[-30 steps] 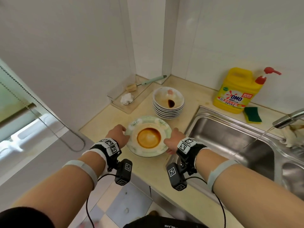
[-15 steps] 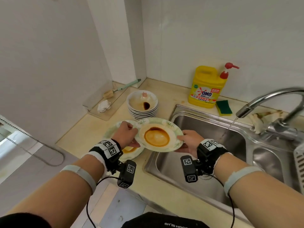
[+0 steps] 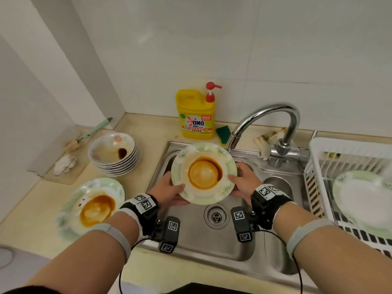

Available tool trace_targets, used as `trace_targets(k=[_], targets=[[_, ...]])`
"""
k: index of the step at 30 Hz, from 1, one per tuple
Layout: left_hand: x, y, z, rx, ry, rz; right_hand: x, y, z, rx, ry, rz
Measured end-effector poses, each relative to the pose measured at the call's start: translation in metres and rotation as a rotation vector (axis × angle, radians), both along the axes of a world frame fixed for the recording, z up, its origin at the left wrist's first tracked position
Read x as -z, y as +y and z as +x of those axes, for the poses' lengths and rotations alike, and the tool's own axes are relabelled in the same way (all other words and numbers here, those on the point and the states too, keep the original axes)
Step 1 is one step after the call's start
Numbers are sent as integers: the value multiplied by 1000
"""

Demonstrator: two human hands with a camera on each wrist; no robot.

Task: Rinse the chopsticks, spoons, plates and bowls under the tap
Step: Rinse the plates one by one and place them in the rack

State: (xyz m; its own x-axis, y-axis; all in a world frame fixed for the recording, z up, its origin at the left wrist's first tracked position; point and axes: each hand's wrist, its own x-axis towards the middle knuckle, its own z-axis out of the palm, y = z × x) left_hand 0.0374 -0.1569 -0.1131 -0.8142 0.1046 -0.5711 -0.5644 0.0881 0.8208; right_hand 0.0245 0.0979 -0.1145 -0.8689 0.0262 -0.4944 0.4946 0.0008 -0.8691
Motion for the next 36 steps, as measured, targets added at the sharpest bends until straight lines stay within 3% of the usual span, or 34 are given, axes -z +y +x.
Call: trace_targets(k=[8,13,19,26,31,36], targets=[[8,10,-33,114,165,-175,12,21,-15,23,-132,29],[10,14,-59,216,260,-204,17,21,-25,13,-119,86],[25,8,-85,296,368,-257,16,18,-40,-12,-135,269],[36,-4,-105,310,510,-458,28,15,-50,-67,-7,423],[32,-7,-110,312,557,-507,40,13,-54,-110,107,435],[29,-12,-116,342,572,-544,37,7,-62,-96,55,431]])
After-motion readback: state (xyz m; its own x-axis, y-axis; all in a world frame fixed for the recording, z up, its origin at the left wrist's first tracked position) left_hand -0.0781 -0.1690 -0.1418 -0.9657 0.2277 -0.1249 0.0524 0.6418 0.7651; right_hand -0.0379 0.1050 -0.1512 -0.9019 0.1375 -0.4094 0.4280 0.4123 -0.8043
